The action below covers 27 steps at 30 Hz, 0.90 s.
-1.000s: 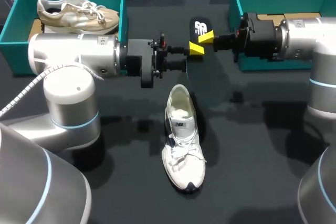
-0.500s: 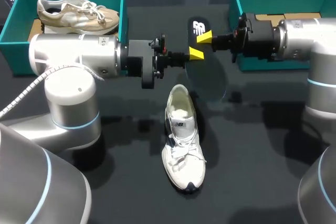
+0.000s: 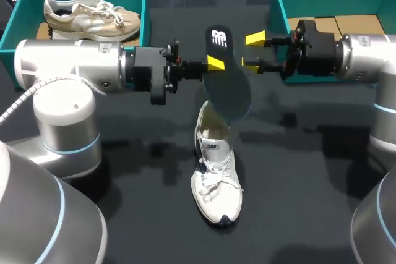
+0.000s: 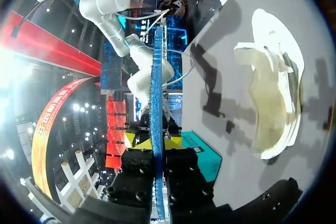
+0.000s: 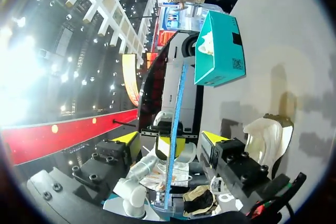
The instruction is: Take the shoe out of the shoebox, open the shoe tongue, remove and reinsert the insole, then place the shoe into the shoebox
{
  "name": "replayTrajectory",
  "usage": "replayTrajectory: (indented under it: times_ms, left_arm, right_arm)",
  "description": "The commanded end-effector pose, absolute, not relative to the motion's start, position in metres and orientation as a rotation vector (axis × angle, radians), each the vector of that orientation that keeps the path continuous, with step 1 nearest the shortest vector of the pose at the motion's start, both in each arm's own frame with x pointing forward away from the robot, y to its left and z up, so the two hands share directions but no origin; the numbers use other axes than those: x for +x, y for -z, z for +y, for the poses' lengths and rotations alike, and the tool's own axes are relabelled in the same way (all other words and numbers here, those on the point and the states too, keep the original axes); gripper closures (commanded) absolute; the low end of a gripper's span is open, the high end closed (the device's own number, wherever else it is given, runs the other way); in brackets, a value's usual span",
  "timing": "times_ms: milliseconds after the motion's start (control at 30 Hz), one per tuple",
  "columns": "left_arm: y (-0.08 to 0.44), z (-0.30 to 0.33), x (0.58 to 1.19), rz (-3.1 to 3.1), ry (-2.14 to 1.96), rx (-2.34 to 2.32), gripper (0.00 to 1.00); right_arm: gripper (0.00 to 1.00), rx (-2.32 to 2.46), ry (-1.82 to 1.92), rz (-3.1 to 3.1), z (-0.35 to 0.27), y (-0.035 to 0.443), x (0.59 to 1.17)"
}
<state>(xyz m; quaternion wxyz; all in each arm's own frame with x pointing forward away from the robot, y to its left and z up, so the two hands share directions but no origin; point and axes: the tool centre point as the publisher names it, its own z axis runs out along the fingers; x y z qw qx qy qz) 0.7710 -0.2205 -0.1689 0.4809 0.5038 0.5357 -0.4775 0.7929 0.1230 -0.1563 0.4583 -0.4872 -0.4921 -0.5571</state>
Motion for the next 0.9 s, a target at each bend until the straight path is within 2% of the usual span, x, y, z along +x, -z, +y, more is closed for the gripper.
replayTrajectory:
  times_ms: [33, 267, 400, 900]
  left_arm:
    - [0.163, -0.191, 0.756, 1.346, 1.179, 1.213, 1.0]
    - [0.163, -0.178, 0.738, 1.514, 1.302, 1.105, 1.0]
    - [0.171, -0.174, 0.737, 1.849, 1.702, 0.791, 1.0]
    - [0.171, -0.174, 0.737, 1.849, 1.702, 0.791, 1.0]
  right_arm:
    - [0.0, -1.222, 1.377, -1.216, 0.1, 0.154, 0.773]
    - [0.0, -1.233, 1.394, -1.221, 0.085, 0.159, 0.759]
    - [0.0, -1.265, 1.401, -1.207, 0.085, 0.161, 0.755]
    - [0.0, -1.265, 1.401, -1.207, 0.085, 0.161, 0.755]
